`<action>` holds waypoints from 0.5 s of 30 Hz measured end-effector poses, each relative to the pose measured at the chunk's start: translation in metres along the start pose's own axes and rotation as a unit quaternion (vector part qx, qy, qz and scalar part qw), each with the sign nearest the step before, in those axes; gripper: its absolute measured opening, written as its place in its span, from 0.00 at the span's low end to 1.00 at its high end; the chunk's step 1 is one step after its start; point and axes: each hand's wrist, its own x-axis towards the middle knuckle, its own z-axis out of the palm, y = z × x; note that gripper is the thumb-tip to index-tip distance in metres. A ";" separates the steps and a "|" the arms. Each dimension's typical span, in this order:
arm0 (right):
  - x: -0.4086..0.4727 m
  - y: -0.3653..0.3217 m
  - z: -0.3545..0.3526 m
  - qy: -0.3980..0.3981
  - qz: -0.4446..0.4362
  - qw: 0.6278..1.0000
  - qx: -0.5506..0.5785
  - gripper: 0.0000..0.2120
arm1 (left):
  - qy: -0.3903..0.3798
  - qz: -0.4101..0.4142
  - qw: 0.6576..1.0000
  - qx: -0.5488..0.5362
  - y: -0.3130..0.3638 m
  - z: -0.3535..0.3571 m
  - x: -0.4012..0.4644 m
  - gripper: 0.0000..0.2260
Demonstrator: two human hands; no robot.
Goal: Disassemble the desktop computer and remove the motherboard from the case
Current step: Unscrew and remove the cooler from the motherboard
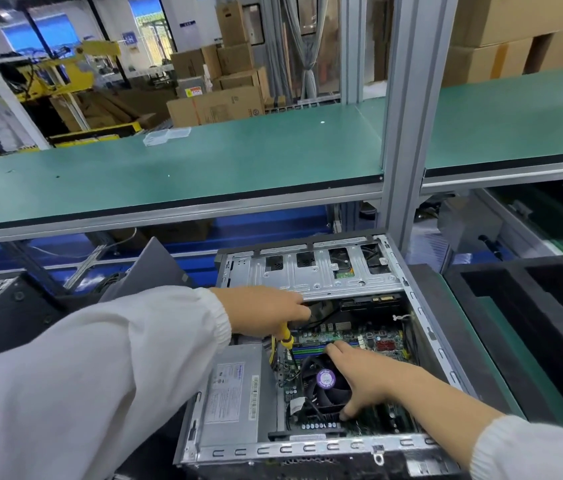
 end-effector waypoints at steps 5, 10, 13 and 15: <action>0.001 0.000 0.000 0.005 -0.006 1.000 -0.012 0.49 | 0.052 -0.017 0.991 0.121 0.004 0.014 0.009 0.13; 0.003 0.002 0.002 0.004 -0.007 1.000 -0.005 0.50 | 0.013 -0.197 0.978 -0.066 0.004 0.012 0.029 0.14; 0.003 0.003 0.002 0.004 -0.005 1.000 0.001 0.52 | -0.026 -0.214 0.964 -0.154 -0.003 0.007 0.021 0.17; 0.004 0.003 0.003 0.004 -0.007 1.000 -0.001 0.50 | -0.037 -0.159 0.968 -0.190 -0.008 0.006 0.012 0.12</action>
